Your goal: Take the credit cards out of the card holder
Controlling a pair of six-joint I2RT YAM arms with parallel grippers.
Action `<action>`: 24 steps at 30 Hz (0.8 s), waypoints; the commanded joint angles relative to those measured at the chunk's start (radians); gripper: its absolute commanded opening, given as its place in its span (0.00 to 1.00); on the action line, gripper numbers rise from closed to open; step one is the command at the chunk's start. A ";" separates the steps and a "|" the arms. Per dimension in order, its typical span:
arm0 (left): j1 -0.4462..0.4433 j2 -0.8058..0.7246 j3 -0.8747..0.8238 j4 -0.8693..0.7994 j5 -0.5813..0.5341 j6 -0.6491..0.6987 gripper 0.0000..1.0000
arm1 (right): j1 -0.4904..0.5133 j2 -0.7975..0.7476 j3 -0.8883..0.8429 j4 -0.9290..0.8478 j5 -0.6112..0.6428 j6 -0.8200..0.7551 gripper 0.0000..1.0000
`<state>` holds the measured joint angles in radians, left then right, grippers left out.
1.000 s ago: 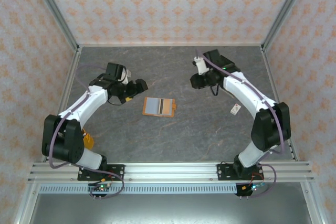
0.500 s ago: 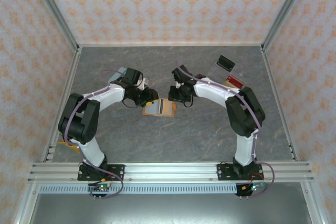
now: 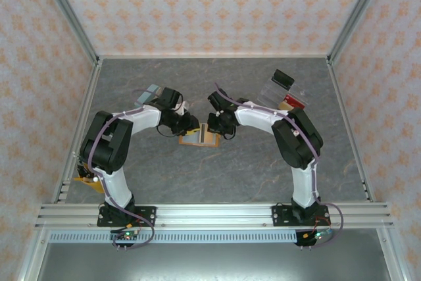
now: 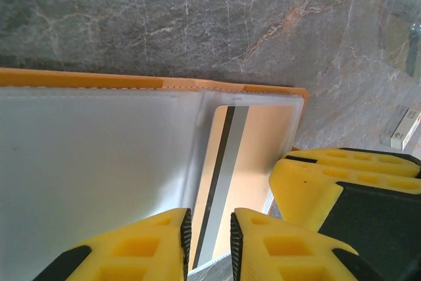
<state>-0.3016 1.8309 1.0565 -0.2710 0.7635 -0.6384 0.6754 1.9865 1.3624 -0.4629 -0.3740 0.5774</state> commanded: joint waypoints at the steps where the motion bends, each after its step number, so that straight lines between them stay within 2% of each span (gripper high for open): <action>1: -0.014 0.016 0.035 0.026 0.028 0.000 0.25 | 0.000 0.025 0.028 -0.048 0.052 0.007 0.17; 10: -0.017 0.055 0.038 0.036 0.021 -0.001 0.26 | 0.000 0.049 0.029 -0.057 0.051 0.009 0.17; 13: -0.016 0.069 0.028 0.079 0.056 -0.020 0.26 | 0.000 0.057 0.027 -0.057 0.049 0.012 0.16; 16: -0.016 0.072 0.029 0.064 0.029 -0.005 0.26 | 0.000 0.063 0.028 -0.060 0.049 0.013 0.16; 24: -0.016 0.073 0.006 0.142 0.099 -0.026 0.25 | 0.000 0.076 0.027 -0.068 0.050 0.013 0.16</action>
<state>-0.3126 1.8973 1.0718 -0.1883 0.8154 -0.6544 0.6758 2.0190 1.3903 -0.4770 -0.3603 0.5800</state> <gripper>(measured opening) 0.254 0.157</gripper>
